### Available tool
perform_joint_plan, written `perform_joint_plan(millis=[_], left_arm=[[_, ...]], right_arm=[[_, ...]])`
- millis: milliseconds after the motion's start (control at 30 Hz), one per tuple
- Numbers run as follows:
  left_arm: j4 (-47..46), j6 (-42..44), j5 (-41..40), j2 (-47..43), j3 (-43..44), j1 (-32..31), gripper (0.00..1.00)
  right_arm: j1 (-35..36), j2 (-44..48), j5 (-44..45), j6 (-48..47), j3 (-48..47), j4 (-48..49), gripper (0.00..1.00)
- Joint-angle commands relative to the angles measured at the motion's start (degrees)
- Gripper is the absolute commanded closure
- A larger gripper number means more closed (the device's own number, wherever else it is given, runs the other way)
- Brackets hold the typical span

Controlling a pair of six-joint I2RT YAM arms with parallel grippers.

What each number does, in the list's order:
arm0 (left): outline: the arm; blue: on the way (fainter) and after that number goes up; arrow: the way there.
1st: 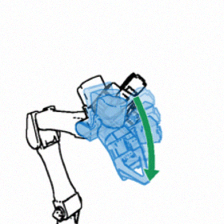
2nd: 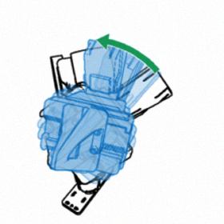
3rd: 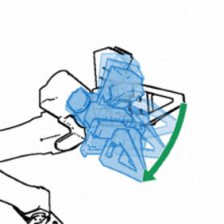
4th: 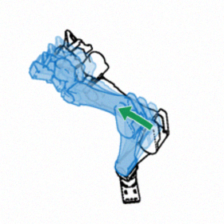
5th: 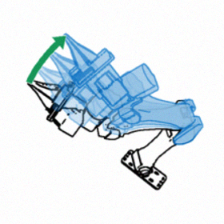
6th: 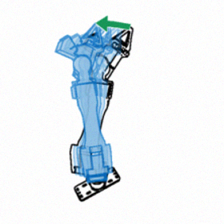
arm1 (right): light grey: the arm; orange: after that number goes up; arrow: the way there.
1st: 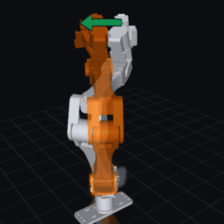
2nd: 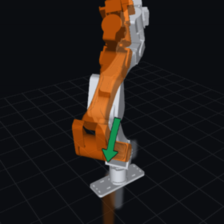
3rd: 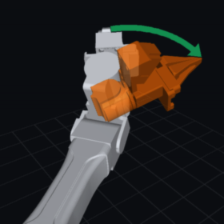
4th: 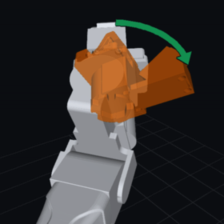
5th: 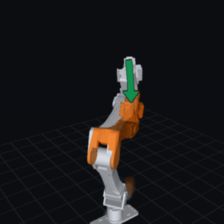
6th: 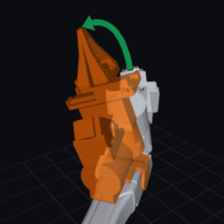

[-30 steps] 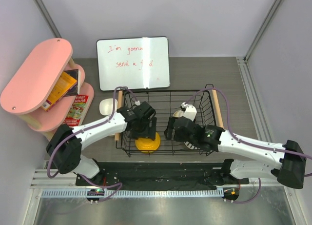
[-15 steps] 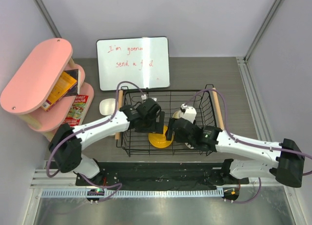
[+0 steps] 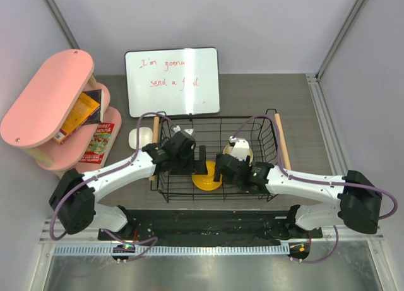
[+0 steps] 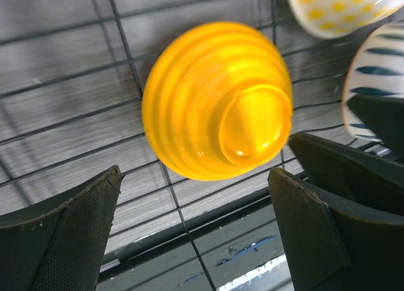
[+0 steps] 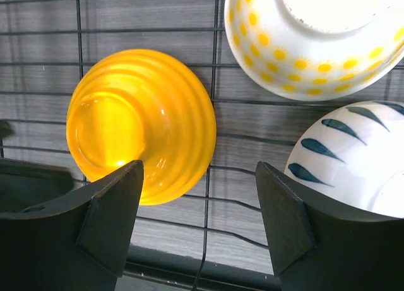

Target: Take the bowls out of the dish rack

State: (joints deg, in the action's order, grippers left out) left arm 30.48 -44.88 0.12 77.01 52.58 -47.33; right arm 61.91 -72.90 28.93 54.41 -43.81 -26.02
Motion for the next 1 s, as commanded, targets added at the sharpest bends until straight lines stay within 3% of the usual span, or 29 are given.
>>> perform_joint_plan(millis=[0,233,467,733,967], left_arm=[[-6.8,-1.1,4.3,3.8,-0.6,0.0,0.02],[-12.4,-2.1,3.9,6.1,-4.5,0.4,0.02],[-21.3,-3.5,7.5,5.5,-13.6,4.0,0.02],[-26.0,-1.9,11.5,-1.1,-17.7,5.2,0.02],[-34.7,-3.5,14.9,-1.6,-22.7,5.7,0.03]], right_arm=[[0.2,-0.3,4.3,1.8,-0.4,2.6,0.23],[0.2,-1.6,2.5,2.5,2.1,2.1,0.24],[0.1,-1.9,2.2,2.8,4.3,3.0,0.25],[0.1,-5.0,-0.7,2.5,4.7,5.3,0.27],[0.1,-5.0,-1.6,2.6,6.0,6.5,0.28]])
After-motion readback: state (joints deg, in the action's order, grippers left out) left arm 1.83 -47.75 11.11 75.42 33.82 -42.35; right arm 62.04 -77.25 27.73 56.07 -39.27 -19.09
